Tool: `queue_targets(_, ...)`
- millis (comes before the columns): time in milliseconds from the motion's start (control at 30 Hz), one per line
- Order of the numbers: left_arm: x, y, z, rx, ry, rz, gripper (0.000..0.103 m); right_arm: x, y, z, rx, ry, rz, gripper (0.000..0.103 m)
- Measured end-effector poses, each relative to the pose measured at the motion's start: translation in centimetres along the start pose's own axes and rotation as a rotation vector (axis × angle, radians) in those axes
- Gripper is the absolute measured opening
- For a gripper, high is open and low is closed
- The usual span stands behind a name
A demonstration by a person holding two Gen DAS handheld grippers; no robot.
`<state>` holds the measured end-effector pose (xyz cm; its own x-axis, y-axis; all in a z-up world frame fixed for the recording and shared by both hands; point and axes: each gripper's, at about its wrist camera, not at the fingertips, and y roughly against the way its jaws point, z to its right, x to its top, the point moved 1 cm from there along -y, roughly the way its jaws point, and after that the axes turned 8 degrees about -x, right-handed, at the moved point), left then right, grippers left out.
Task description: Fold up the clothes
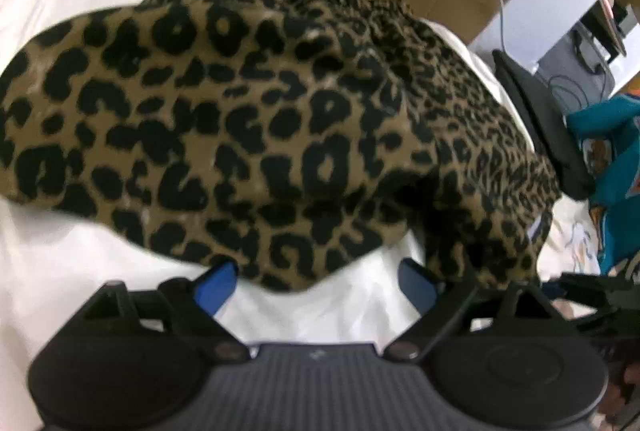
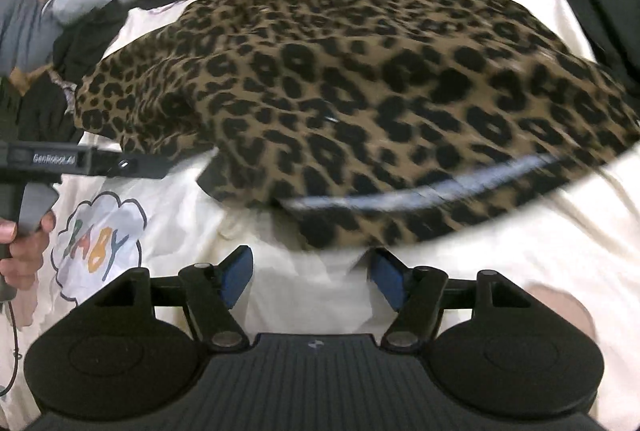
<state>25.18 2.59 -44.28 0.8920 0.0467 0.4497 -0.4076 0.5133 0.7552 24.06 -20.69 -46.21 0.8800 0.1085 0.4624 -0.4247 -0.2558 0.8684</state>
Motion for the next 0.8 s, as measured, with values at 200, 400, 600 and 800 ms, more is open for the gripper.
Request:
queue_targets(200, 0.7, -0.1, 0.4, -0.046, -0.035, 0.087, 0.073, 2.1, -0.2, -2.6, 0.035, 0.037, 0.069, 0.075)
queue_targets(400, 0.6, -1.2, 0.7, -0.031, -0.061, 0.108, 0.053, 4.2, -1.6, -2.4, 0.01, -0.031, 0.063, 0.071)
queue_targets(600, 1.3, -0.1, 1.2, -0.086, -0.066, 0.112, 0.003, 4.5, -2.0, -0.4, 0.033, -0.093, 0.025, 0.006)
queue_targets(800, 0.5, 3.7, 2.8, -0.112, -0.126, 0.086, 0.002, 3.7, 0.2, 0.3, 0.103, -0.142, 0.005, 0.002)
